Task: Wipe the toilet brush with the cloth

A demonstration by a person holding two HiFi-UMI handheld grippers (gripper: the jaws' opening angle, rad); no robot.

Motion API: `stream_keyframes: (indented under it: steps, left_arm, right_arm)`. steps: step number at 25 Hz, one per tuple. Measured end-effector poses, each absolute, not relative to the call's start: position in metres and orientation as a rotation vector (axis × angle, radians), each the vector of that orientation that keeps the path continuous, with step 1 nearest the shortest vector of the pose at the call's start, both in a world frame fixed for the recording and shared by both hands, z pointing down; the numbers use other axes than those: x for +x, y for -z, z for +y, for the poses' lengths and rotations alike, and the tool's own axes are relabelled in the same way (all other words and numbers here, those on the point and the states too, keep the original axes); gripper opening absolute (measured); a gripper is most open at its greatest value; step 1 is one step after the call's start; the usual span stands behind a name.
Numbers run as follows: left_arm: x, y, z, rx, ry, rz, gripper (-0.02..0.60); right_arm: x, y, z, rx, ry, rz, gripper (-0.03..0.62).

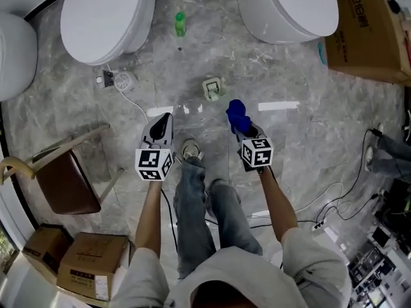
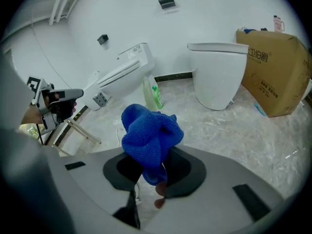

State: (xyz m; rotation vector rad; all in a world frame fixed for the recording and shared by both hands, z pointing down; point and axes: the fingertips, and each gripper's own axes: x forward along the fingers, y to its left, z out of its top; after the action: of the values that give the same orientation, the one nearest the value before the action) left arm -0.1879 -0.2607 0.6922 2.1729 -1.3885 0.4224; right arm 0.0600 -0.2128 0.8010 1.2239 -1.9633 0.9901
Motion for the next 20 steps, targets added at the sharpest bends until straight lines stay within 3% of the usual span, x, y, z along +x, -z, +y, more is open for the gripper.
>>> stream_keyframes:
  steps: [20]
  left_arm:
    - [-0.189, -0.422, -0.253, 2.226, -0.32, -1.433, 0.018]
  right_arm:
    - [0.069, -0.468, -0.254, 1.439, -0.794, -2.161, 0.112]
